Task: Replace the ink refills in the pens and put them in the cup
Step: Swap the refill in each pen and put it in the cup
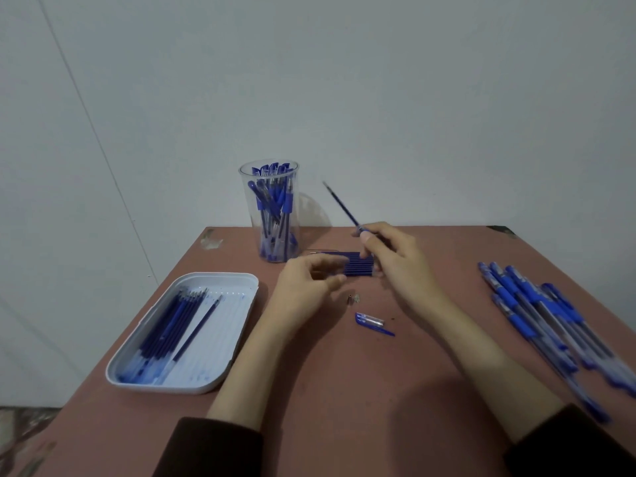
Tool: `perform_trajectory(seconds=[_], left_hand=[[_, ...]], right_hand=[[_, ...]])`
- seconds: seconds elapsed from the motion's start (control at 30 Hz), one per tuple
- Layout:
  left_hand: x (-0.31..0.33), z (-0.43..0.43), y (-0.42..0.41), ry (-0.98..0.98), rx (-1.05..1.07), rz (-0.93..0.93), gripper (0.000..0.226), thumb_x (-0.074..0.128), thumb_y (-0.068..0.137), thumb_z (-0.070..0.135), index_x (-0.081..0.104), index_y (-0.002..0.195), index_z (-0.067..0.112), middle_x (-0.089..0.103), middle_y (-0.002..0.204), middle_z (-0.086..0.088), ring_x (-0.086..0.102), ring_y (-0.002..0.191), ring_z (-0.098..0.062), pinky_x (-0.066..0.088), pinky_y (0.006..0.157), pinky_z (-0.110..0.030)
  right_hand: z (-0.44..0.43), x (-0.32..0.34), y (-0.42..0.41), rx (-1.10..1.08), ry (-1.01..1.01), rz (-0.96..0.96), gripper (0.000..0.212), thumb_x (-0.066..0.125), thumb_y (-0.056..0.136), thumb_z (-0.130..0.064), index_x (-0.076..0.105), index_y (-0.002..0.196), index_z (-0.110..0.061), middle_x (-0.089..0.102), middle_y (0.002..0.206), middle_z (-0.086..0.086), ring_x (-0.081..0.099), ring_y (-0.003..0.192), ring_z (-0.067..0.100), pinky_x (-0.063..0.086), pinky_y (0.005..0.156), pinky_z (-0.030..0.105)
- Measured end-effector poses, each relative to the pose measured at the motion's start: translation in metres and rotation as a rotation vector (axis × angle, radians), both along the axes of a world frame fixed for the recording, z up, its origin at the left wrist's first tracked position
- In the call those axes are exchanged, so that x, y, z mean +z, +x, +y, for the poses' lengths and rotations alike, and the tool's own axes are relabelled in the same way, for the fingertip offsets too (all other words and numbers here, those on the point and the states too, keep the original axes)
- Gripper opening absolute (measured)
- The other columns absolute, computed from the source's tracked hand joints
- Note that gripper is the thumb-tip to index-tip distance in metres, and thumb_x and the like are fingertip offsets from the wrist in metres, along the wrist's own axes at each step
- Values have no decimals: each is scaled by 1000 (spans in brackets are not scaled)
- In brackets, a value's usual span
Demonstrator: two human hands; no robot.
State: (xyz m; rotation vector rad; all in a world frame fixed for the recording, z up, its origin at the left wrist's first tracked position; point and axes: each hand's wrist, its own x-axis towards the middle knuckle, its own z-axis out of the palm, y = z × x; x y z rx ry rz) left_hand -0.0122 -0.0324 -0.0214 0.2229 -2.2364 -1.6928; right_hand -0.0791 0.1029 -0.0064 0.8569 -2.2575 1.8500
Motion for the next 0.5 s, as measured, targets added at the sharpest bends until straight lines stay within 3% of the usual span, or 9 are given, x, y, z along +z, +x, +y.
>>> perform_trajectory(seconds=[0.1,0.2,0.5], left_hand=[[0,0,3,-235,-60,-110,27,69,81,6,73,101,23,69,85,11,59,70,9,45,74,-5],[1,0,5,-384,-97,-137,27,70,82,12,73,105,25,69,84,11,57,70,12,39,68,3],[-2,0,5,-504,-130,-102,19,71,82,11,76,97,21,67,79,11,54,66,17,36,65,3]], right_hand=[[2,5,-2,10,-103,-108,25,48,98,-18,67,87,-30,56,65,-9,44,54,8,38,57,28],[3,6,-2,3,-114,-145,24,46,98,-17,67,91,-26,56,68,-4,43,53,8,38,55,27],[1,2,-3,9,-87,-129,25,47,98,-19,67,87,-30,57,68,-6,44,54,11,39,58,31]])
